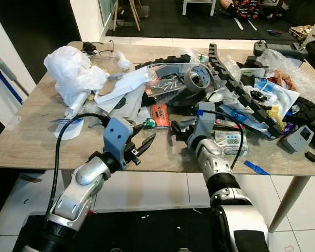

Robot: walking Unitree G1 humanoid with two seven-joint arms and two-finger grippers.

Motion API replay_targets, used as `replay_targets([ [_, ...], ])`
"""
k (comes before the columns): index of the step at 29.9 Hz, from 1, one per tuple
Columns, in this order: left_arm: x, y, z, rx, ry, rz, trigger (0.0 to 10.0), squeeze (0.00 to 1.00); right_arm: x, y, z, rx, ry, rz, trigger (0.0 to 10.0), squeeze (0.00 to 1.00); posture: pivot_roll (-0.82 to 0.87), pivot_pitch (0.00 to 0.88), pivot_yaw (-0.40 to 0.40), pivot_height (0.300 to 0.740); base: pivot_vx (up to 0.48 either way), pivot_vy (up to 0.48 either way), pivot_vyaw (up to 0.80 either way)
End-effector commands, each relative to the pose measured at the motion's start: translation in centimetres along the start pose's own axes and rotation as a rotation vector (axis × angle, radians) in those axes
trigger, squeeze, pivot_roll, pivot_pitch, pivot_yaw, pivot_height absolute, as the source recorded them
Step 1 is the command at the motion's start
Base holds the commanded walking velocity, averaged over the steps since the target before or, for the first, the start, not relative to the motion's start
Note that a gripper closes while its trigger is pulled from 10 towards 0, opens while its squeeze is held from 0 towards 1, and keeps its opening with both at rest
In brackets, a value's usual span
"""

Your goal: Picking trash to rubbish bin

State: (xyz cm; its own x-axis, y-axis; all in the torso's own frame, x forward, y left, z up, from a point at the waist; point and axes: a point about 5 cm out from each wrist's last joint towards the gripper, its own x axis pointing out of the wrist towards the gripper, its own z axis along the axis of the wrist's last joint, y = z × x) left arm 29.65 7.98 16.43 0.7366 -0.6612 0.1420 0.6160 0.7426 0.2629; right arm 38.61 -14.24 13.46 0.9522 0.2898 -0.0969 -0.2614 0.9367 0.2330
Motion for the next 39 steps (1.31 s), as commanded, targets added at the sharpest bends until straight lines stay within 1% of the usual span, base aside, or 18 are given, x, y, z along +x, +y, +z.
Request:
replay_targets([
  [1, -0.3, -0.3, -0.2, 0.014, 0.012, -0.019, 10.0, 0.00, -0.2, -0.1, -1.4, 0.030, 0.056, -0.008, 10.0, 0.00, -0.02, 0.176, 0.003, 0.740, 0.000, 0.000, 0.00],
  [3, -0.3, -0.3, -0.2, 0.013, 0.011, -0.020, 10.0, 0.00, -0.2, -0.1, -1.5, 0.034, 0.060, -0.009, 10.0, 0.00, -0.02, 0.174, 0.002, 0.740, 0.000, 0.000, 0.00],
  [4, -0.2, -0.3, -0.2, 0.013, 0.010, -0.020, 10.0, 0.00, -0.3, -0.2, -1.6, 0.041, 0.063, -0.018, 2.8, 0.00, -0.02, 0.174, 0.002, 0.740, 0.000, 0.000, 0.00],
  [6, -0.2, -0.4, -0.2, 0.013, 0.010, -0.020, 10.0, 0.00, -0.3, -0.2, -1.7, 0.047, 0.065, -0.024, 2.8, 0.00, -0.02, 0.174, 0.002, 0.740, 0.000, 0.000, 0.00],
  [7, -0.2, -0.4, -0.2, 0.013, 0.009, -0.020, 10.0, 0.00, -0.3, -0.3, -1.8, 0.053, 0.067, -0.028, 0.4, 0.00, -0.02, 0.172, -0.001, 0.740, 0.000, 0.000, 0.00],
  [8, -0.2, -0.4, -0.2, 0.013, 0.009, -0.020, 10.0, 0.00, -0.3, -0.3, -1.9, 0.060, 0.069, -0.030, 0.0, 0.00, -0.02, 0.170, -0.002, 0.740, 0.000, 0.000, 0.00],
  [12, -0.2, -0.4, -0.3, 0.014, 0.012, -0.021, 10.0, 0.00, -0.4, -0.4, -2.0, 0.084, 0.073, -0.035, 0.0, 0.00, -0.02, 0.165, -0.004, 0.740, 0.000, 0.000, 0.00],
  [25, 0.1, -0.1, -0.3, 0.024, 0.012, -0.011, 10.0, 0.00, -0.7, -0.8, -2.4, 0.098, 0.065, -0.061, 0.0, 0.00, -0.02, 0.147, -0.006, 0.740, 0.000, 0.000, 0.00],
  [27, 0.1, -0.1, -0.3, 0.025, 0.009, -0.011, 10.0, 0.00, -0.7, -0.7, -2.4, 0.100, 0.057, -0.057, 0.0, 0.00, -0.02, 0.141, -0.005, 0.740, 0.000, 0.000, 0.00],
  [29, 0.0, -0.1, -0.2, 0.028, 0.007, -0.010, 10.0, 0.00, -0.6, -0.4, -1.8, 0.104, 0.023, -0.044, 0.0, 0.00, -0.02, 0.138, -0.006, 0.740, 0.000, 0.000, 0.00],
  [30, 0.0, -0.1, -0.2, 0.028, 0.007, -0.010, 10.0, 0.00, -0.6, -0.4, -1.8, 0.104, 0.023, -0.044, 0.0, 0.00, -0.02, 0.138, -0.006, 0.740, 0.000, 0.000, 0.00],
  [31, 0.0, 0.0, -0.2, 0.032, 0.003, -0.006, 10.0, 0.00, -0.4, 0.2, -0.4, 0.123, -0.047, -0.016, 0.0, 0.00, -0.02, 0.133, -0.006, 0.740, 0.000, 0.000, 0.00],
  [35, -0.1, 0.4, -0.1, 0.032, -0.004, 0.026, 10.0, 0.00, -0.7, 2.2, 3.2, 0.162, -0.190, 0.107, 0.0, 0.00, -0.02, 0.129, -0.006, 0.740, 0.000, 0.000, 0.00],
  [36, -0.1, 0.4, -0.1, 0.032, -0.004, 0.026, 10.0, 0.00, -0.7, 2.2, 3.2, 0.162, -0.190, 0.107, 0.0, 0.00, -0.02, 0.129, -0.006, 0.740, 0.000, 0.000, 0.00],
  [37, -0.2, 0.5, -0.2, 0.031, -0.003, 0.032, 10.0, 0.00, -1.2, 2.9, 4.5, 0.157, -0.236, 0.144, 0.0, 0.00, -0.03, 0.124, -0.005, 0.740, 0.000, 0.000, 0.00],
  [39, -0.2, 0.5, -0.2, 0.031, -0.002, 0.034, 10.0, 0.00, -1.4, 3.0, 4.9, 0.154, -0.251, 0.153, 0.0, 0.00, -0.03, 0.124, -0.005, 0.740, 0.000, 0.000, 0.00],
])
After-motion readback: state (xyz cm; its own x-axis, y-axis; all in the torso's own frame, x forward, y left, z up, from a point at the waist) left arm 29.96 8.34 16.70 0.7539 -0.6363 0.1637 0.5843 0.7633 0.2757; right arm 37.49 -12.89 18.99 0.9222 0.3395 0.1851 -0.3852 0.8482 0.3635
